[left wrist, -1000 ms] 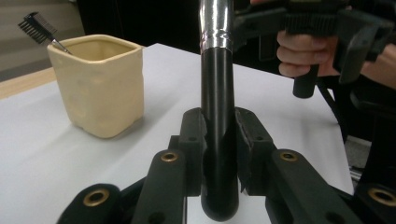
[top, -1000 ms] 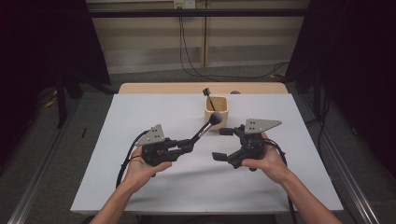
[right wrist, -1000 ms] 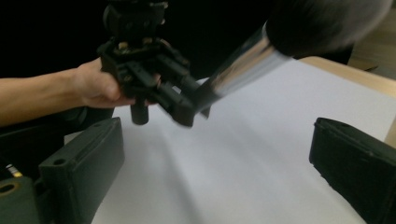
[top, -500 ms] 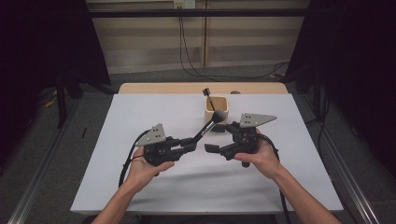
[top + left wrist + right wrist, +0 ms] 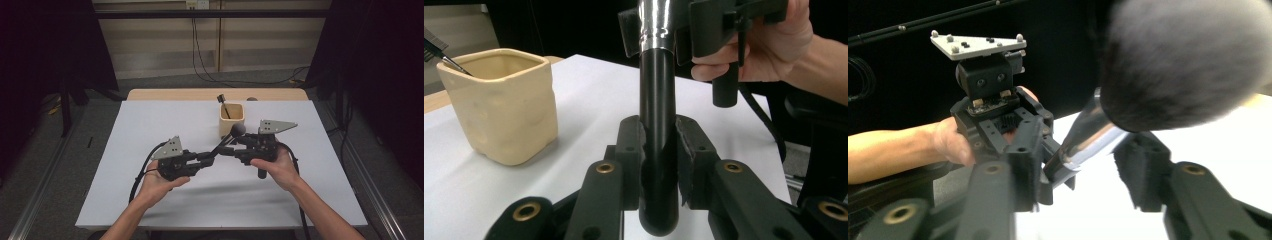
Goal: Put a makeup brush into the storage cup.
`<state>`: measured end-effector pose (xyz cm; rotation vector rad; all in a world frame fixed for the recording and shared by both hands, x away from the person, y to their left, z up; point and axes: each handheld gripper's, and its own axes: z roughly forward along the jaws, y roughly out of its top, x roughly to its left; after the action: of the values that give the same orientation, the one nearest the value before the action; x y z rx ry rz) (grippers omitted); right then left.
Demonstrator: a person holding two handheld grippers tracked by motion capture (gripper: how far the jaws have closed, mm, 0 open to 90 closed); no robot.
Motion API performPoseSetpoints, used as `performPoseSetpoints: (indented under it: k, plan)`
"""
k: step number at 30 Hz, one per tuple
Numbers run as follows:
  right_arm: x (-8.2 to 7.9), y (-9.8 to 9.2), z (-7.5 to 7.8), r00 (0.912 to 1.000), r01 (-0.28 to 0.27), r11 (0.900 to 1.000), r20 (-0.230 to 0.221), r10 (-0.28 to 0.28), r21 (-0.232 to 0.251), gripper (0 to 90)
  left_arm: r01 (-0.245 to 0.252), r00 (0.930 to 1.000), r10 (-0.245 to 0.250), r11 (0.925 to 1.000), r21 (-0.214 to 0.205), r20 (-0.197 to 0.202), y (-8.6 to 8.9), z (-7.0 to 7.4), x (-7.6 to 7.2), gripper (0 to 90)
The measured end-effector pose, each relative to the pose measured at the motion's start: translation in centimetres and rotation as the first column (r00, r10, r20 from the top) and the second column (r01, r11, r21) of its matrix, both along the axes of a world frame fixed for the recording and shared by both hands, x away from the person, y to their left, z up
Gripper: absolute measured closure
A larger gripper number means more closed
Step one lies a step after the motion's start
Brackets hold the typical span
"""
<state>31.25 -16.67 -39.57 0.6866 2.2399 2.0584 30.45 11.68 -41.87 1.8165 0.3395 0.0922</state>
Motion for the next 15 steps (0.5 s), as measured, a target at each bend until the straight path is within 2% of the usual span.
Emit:
performPoseSetpoints:
  k: [3, 15]
  plan:
    - [0.09, -0.16, -0.07, 0.9999, -0.007, 0.9997, -0.013, 0.007, 0.022, 65.1, 0.008, 1.0000, -0.008, 0.9999, 0.008, 0.003, -0.17, -0.09, -0.08, 74.7]
    - [0.16, -0.23, -0.27, 0.9987, -0.029, 0.9986, -0.041, 0.031, 0.044, 70.1, 0.021, 0.9998, -0.021, 0.9994, 0.026, 0.002, -0.75, -0.49, -0.11, 74.6]
